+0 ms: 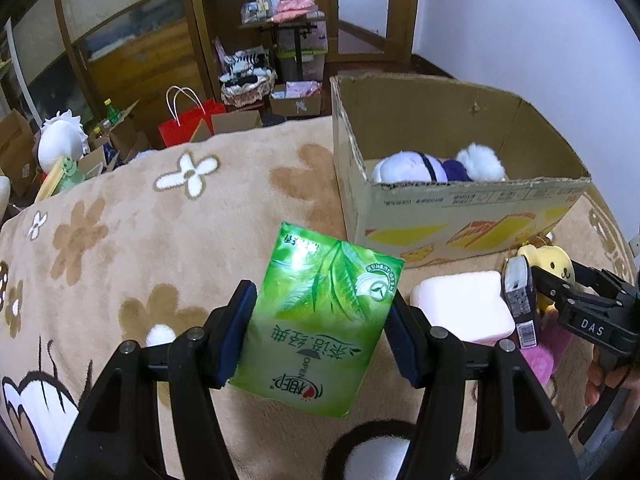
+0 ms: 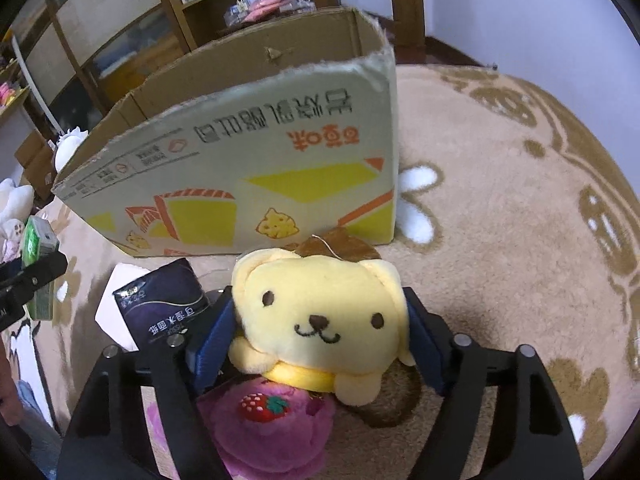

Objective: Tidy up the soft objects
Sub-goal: 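Carry the green tissue pack and yellow dog plush into the box, releasing both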

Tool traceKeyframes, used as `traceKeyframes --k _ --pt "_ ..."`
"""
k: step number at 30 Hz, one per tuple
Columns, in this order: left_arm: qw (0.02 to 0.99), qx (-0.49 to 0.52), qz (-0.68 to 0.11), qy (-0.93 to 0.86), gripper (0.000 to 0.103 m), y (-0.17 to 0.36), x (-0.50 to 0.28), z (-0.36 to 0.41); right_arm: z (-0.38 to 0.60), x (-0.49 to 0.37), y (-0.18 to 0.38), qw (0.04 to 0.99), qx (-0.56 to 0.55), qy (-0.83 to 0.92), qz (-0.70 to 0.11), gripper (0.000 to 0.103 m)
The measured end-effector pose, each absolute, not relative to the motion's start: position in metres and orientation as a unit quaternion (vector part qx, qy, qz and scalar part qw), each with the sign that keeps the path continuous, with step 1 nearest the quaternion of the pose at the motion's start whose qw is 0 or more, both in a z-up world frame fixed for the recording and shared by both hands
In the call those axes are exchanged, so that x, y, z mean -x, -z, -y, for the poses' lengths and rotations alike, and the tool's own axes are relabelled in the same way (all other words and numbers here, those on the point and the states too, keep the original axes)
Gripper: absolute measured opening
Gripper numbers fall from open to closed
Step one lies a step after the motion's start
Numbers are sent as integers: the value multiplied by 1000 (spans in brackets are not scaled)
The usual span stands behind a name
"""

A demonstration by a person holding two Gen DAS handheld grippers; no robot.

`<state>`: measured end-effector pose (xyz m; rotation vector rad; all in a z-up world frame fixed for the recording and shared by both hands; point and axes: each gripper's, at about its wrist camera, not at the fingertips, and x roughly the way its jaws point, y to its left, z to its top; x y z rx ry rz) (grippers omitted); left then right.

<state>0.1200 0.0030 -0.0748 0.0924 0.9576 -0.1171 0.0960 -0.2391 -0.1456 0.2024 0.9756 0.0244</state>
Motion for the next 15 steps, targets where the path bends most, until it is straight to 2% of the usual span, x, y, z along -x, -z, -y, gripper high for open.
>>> traceKeyframes --k 15 --pt "927 -32 -370 48 61 37 -107 -8 249 -62 87 915 -121 -22 -385 79"
